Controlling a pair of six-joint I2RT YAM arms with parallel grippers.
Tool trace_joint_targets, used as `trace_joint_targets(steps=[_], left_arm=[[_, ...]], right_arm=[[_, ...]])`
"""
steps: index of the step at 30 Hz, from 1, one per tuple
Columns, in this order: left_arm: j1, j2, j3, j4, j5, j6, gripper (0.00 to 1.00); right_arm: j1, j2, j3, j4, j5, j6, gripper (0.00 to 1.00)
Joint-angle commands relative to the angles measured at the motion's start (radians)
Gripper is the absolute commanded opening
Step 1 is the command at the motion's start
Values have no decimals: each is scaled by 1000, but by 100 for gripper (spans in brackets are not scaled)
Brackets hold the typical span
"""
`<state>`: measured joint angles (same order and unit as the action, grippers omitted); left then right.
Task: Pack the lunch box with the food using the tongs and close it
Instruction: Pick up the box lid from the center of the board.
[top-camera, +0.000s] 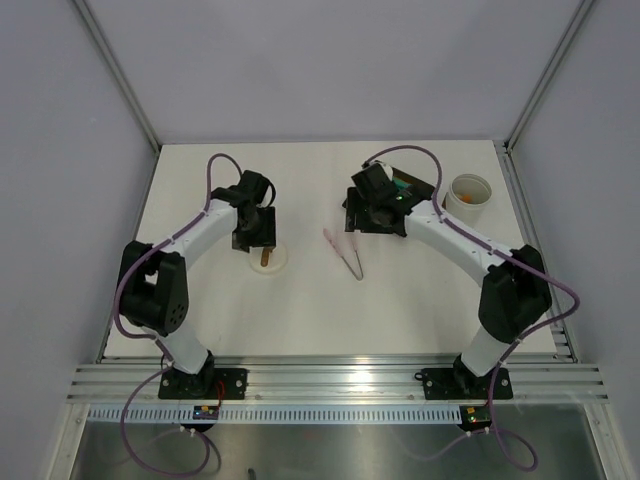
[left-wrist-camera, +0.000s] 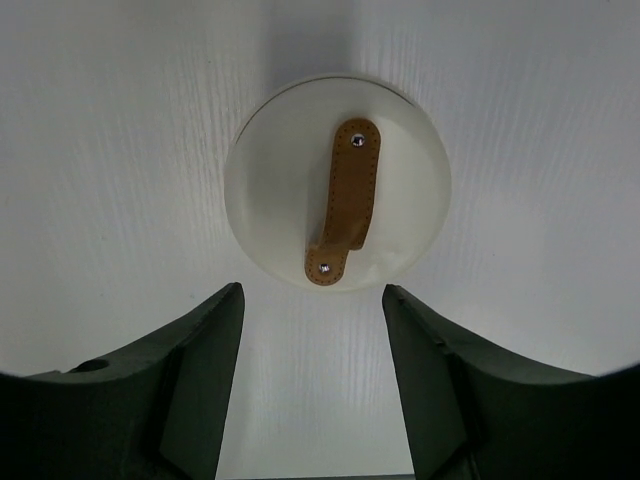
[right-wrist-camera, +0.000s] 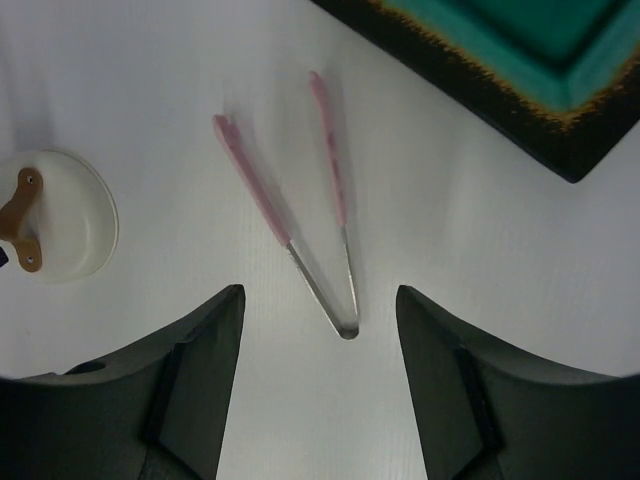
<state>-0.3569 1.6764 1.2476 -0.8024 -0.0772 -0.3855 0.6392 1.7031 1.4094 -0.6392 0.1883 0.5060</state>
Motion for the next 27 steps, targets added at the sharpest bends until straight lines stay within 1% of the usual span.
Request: trace_joint_targets(steps=[1,5,11,12,15,16,20,23,27], left_arm=[[-8,43,26,66,2,-12,61],[-20,100,36,74,8,-15,56],[-24,124,49,85,4,-21,46],[-25,128,52,83,7,-21,40],[-36,114,55,83,11,-26,29],[-45,106,55,83,14,-27,20],[-83,72,67,69,20,-33,4],[-112,46,93,37,25,-39,0],[-174,-3,136,6,16,-44,0]], right_arm=[[-53,-103,-47,-7,45,12,69],[-88,-151,-95,3,39,14,70],[-96,-183,-121,6,33,8,70],[-96,-186,-127,7,31,11,70],[-101,-198,-139,10,36,11,70],[-102,-203,-139,9,36,9,70],[-131,-232,-158,10,36,6,69],[-167,-258,-173,1,39,0,70],[-231,-309,-196,-17,50,-14,70]])
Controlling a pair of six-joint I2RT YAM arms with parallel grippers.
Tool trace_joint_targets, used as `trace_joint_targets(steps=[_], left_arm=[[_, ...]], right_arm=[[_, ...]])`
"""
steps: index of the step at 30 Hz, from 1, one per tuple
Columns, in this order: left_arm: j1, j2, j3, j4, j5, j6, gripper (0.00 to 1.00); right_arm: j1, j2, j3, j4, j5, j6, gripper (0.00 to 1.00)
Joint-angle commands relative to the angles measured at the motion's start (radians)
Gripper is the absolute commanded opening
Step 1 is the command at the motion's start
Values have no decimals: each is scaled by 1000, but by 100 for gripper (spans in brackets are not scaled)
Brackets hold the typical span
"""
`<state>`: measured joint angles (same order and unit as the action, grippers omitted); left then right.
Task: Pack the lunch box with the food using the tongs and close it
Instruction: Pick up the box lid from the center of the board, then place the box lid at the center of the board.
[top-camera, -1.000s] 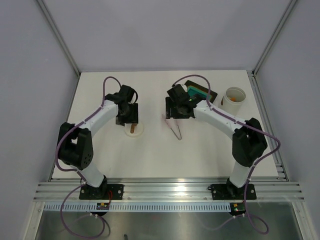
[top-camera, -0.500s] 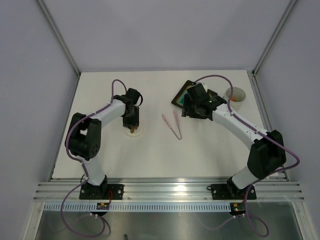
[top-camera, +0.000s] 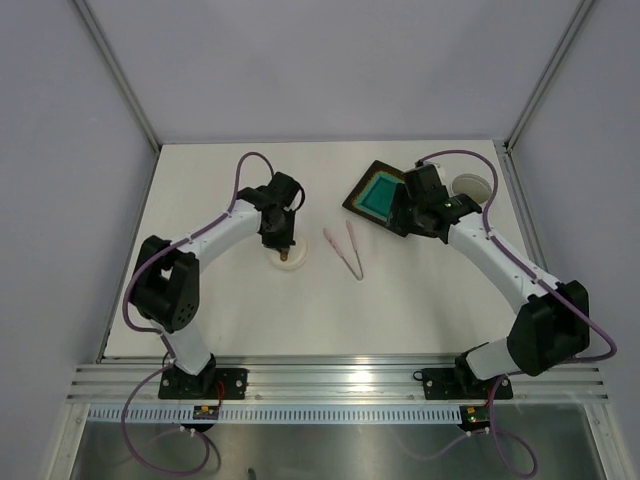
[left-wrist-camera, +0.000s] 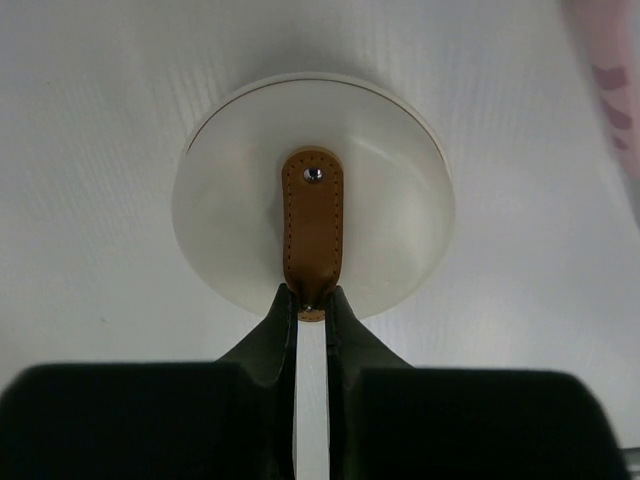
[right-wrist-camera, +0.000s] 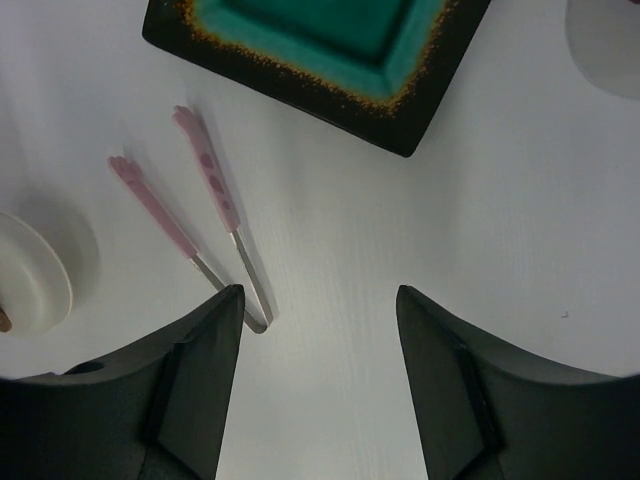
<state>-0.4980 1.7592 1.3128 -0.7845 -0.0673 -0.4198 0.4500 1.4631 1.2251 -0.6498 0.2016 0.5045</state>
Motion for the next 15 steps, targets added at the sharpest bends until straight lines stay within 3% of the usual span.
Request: trace_joint_targets(steps=[1,8,15], left_arm=[[-59,-92,80,-22,4,-10,0],[-206,-73,232,-73,44,-23,0],[-376,117,483,-122,52,-10,0]], right_arm=[[-59,-78,-13,-14,41,-14,70],[-253,-147,-38,-68,22,-9,70],[-392,-224,-85,-83,-25,35,72]])
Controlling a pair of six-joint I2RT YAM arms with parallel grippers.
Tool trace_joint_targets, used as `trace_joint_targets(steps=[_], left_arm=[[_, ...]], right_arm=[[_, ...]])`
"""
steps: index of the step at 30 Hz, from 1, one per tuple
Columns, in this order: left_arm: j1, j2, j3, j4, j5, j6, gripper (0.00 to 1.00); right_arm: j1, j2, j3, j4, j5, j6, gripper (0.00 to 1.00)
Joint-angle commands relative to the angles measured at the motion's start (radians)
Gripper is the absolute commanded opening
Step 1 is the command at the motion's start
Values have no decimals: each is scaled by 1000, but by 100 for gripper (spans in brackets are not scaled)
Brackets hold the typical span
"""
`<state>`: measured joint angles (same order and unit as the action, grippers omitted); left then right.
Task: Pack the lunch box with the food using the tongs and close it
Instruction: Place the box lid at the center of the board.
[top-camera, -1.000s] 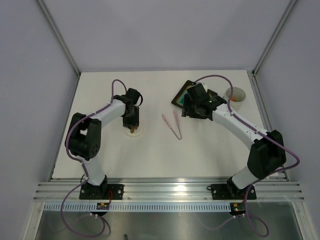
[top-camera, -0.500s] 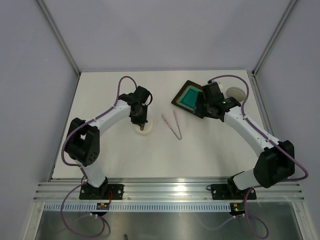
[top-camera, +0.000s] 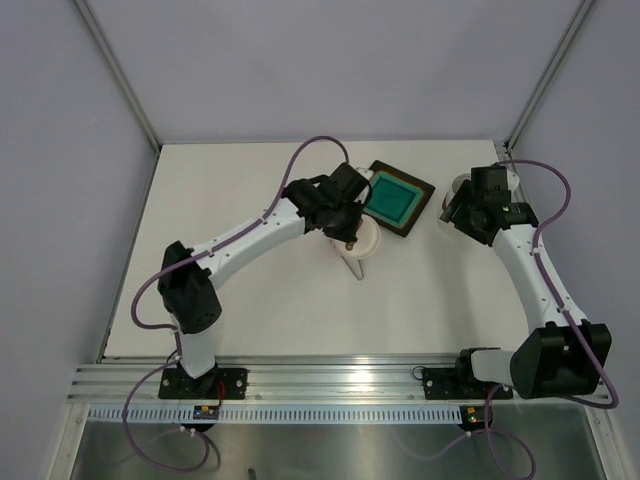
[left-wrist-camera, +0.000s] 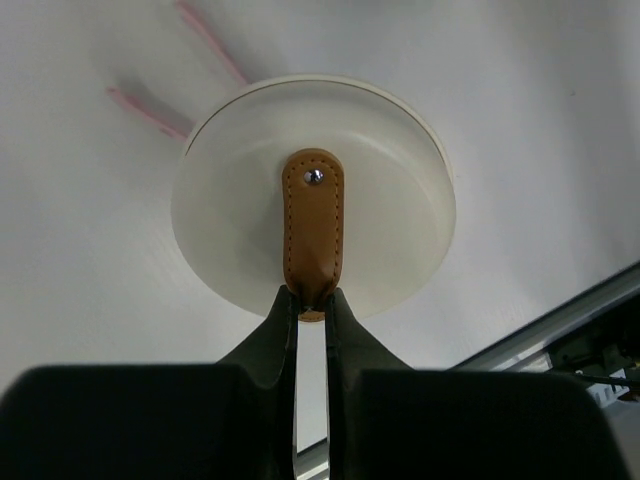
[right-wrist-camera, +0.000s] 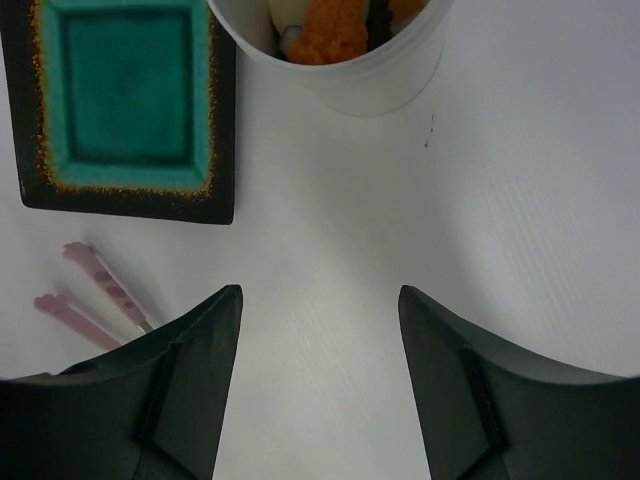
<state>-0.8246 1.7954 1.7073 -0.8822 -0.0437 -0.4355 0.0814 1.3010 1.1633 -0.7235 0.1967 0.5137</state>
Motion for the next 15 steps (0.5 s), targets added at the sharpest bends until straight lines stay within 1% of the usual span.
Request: trace_joint_targets(steps=[1,7,8,11,12,14,15], left_arm=[[-63,132,147,-32,30,9,0],[-143,317,352,-61,38,27,0],[-151,356,368,-58,38,30,0],[-166,406,419,-44,45,32,1],[-168,436,428,-43,65,30,5],[-168,462,455,-44,83,29,8],[-169,482,462,-43,90,29,17]], right_arm=[[-40,-71,-28,-8,-20,32,72],[-68,-131,-57,-13,-52,51,72],[-69,-144,-63,-11,-68,48,72],[-68,-157,-65,-17,-85,39,73],[-68,-161,-63,-28,-83,36,73],[-68,-170,-65,-33,-76,31,73],[-68,-174,-66,-37,-74,28,73]])
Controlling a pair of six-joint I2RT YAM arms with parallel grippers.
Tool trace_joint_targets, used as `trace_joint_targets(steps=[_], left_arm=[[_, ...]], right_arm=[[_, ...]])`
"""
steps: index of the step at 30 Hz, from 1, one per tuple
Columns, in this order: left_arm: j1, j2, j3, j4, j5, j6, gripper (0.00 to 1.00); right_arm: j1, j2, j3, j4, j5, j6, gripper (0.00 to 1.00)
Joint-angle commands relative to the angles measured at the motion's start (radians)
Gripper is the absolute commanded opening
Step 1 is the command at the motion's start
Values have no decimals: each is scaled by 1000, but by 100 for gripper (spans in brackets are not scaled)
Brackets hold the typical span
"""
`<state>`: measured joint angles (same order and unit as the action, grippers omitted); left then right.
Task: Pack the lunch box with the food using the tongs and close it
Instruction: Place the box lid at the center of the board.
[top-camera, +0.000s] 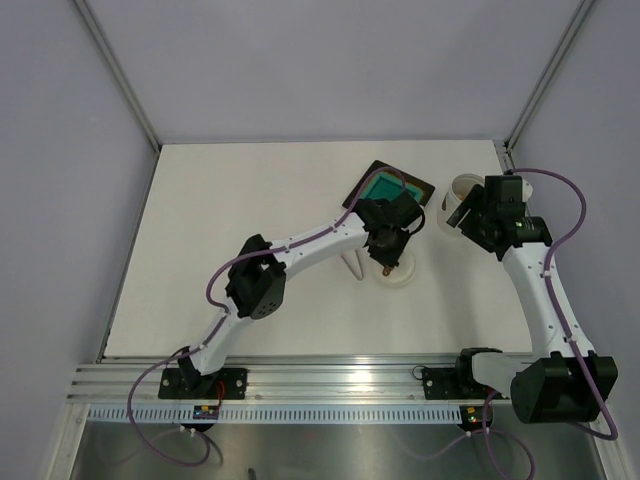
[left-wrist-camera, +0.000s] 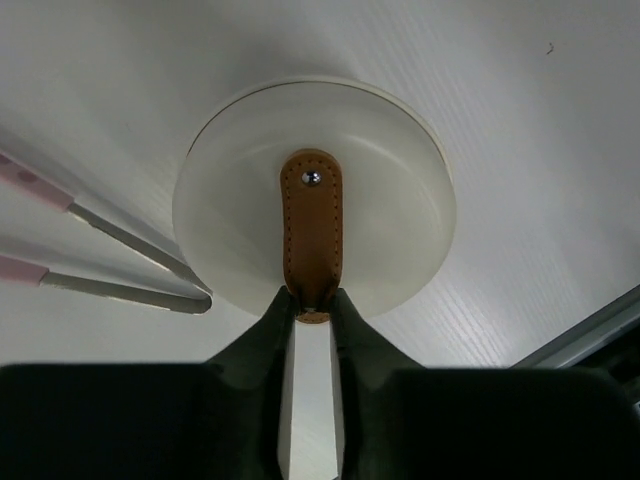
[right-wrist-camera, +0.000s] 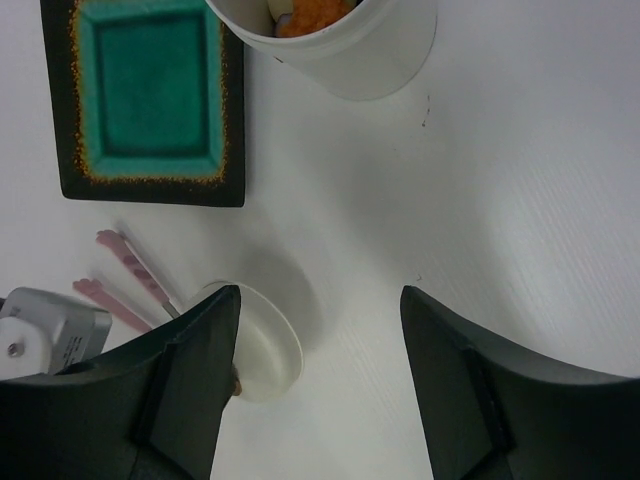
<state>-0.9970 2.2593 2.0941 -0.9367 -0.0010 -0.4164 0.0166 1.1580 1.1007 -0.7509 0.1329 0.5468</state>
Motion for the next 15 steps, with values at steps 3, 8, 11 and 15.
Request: trace_joint_targets(steps=[3,8,11,15], left_arm=[[5,42,81,19,82,10,41],[5,13,75,18,95,14,55],[5,-65,41,16,70,28,56],[44,-259,-100,51,-25,45,55]], right_arm=[[-3,-35,-12,-11,-4,-11,73],[-4,-27,-18,-21,4,-13,73],[-3,-24,-27,-10,-10,-11,74],[-3,-6,-56,1,-64,-13,73]])
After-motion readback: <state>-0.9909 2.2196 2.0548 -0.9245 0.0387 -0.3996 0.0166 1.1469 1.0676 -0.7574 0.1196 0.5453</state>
